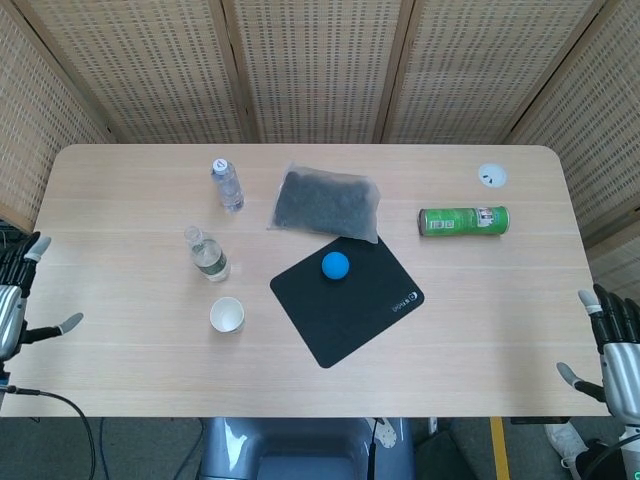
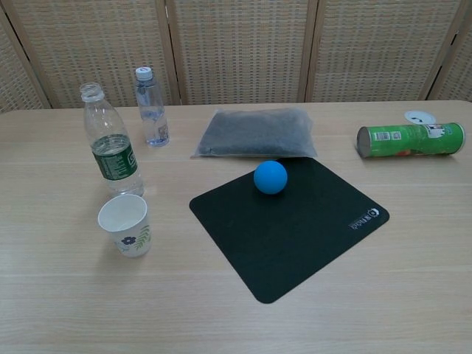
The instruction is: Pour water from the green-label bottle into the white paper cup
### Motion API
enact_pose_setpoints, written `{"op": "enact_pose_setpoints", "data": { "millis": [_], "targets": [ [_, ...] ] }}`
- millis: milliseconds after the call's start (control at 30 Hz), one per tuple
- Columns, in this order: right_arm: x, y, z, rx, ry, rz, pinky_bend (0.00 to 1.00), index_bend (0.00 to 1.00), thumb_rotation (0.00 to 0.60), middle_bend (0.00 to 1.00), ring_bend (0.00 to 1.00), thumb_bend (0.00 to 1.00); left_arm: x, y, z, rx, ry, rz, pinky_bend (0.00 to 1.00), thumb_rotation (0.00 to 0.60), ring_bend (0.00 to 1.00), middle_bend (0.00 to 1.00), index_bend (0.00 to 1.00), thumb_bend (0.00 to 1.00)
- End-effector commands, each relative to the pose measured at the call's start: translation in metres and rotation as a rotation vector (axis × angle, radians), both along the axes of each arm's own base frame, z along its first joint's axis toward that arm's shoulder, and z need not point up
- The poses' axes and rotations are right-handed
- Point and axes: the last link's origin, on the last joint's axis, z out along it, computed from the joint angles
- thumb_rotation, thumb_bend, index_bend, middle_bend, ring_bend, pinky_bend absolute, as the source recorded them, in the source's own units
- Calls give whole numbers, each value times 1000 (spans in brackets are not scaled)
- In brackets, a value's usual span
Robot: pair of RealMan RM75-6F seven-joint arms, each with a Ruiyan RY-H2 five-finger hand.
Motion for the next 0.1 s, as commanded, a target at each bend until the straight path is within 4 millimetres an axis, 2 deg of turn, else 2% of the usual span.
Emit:
{"op": "enact_pose_setpoints", "data": {
  "millis": [33, 100],
  "targets": [
    [0, 1, 2, 1, -6, 8, 0, 0, 600, 0, 0, 0, 0, -10, -9, -28, -9, 17, 0, 600, 0, 0, 0, 66],
    [0, 1, 3, -2, -12, 12, 0, 0, 600, 0, 0, 0, -1, -13, -14, -41, -9, 25, 0, 600, 0, 0, 0, 67]
  ]
}}
